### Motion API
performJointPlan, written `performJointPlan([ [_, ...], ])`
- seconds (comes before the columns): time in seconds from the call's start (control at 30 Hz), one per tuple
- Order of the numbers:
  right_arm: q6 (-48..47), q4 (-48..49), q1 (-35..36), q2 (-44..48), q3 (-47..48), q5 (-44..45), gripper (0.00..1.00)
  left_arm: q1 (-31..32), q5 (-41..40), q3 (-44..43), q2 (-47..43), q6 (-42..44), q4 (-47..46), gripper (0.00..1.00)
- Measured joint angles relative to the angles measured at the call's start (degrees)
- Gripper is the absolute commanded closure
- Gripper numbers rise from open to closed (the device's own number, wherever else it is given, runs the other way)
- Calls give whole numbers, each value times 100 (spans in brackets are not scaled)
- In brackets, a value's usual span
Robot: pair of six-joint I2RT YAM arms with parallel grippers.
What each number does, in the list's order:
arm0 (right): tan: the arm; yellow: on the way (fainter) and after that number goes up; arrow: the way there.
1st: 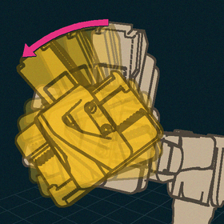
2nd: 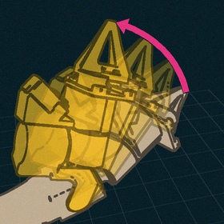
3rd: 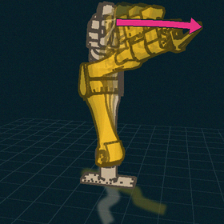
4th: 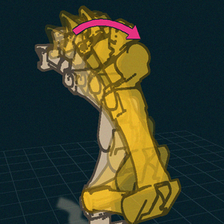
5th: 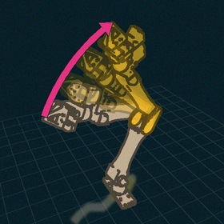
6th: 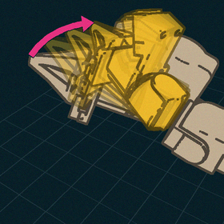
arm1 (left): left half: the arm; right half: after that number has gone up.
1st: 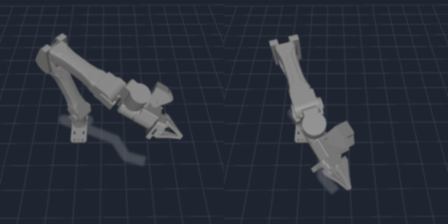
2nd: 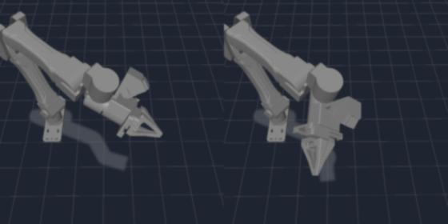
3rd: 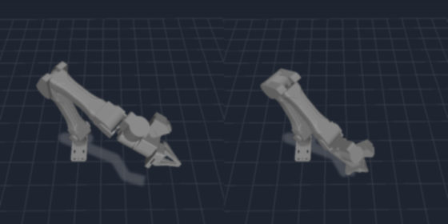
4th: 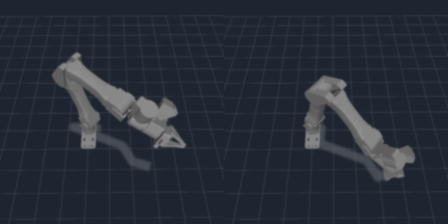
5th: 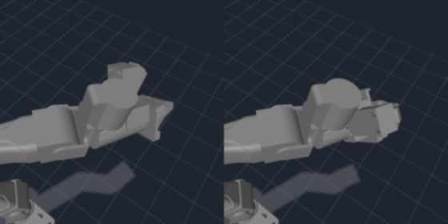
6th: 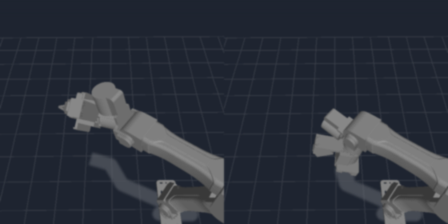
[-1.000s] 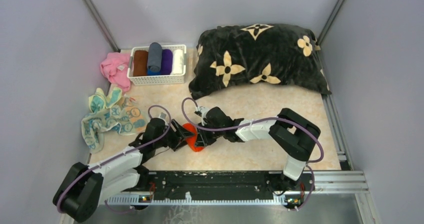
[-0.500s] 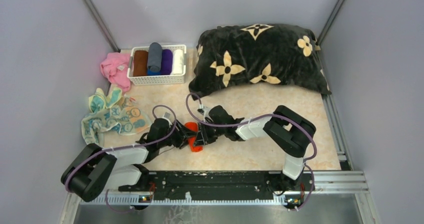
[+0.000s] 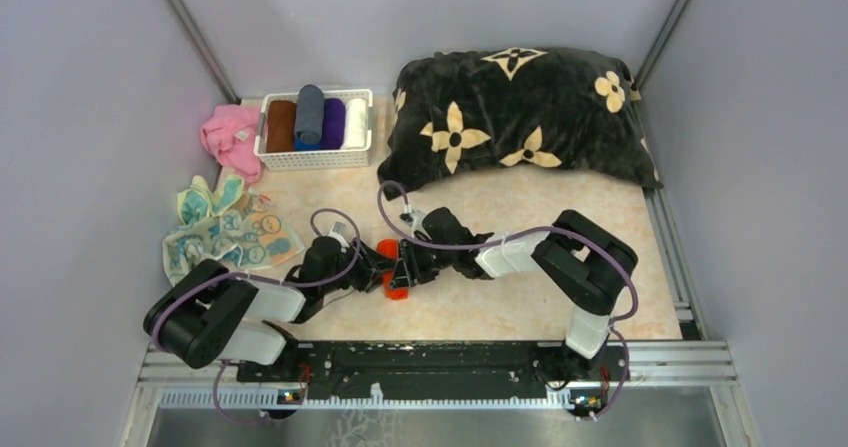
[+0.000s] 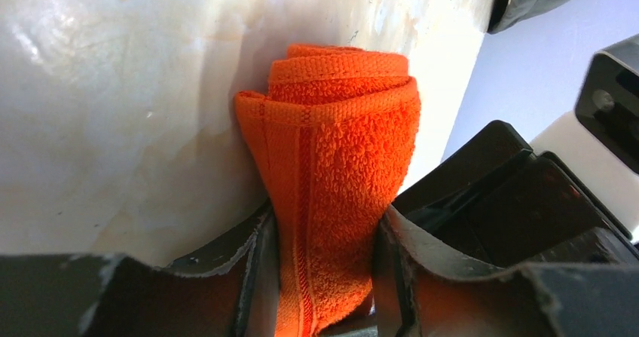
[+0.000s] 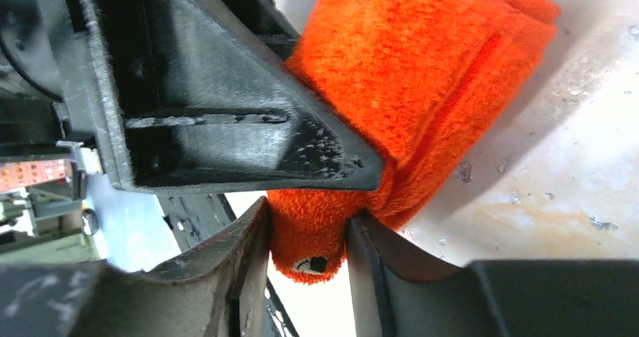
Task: Roll the towels
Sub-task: Place the towel in the bin.
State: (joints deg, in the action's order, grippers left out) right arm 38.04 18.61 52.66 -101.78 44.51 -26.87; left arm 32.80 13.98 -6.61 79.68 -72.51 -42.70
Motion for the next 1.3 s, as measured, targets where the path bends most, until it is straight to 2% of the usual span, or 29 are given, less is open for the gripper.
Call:
performJointPlan([
  [0.07, -101, -140, 31, 133, 0, 85, 41, -13, -33, -66, -22, 79, 76, 99],
  [0.2, -433, -619, 120, 634, -98, 422, 34, -203, -17, -315, -210, 452, 669, 100],
  [0.3, -704, -1165, 68, 1191, -214, 684, 28, -605, -81, -614, -446, 907, 1331, 100],
  [0.5, -1215, -2111, -264, 2503, -260, 1281, 24, -1609, -37, -1631, -660, 1912, 2468, 100],
  [0.67, -1567, -2653, -570, 3274, -260, 1773, 23, -2378, 391, -3060, -463, 2761, 3206, 100],
  [0.9, -1906, -2964, -719, 3447, -260, 2159, 23, -3230, 1049, -5458, 837, 3727, 3866, 100],
  [1.17, -2199, -3060, -785, 3263, -256, 2389, 23, -3348, 1690, -8091, 2990, 4548, 4603, 100],
  [1.3, -2275, -3099, -796, 3115, -254, 2444, 23, -3383, 1803, -9020, 3842, 4798, 4970, 100],
])
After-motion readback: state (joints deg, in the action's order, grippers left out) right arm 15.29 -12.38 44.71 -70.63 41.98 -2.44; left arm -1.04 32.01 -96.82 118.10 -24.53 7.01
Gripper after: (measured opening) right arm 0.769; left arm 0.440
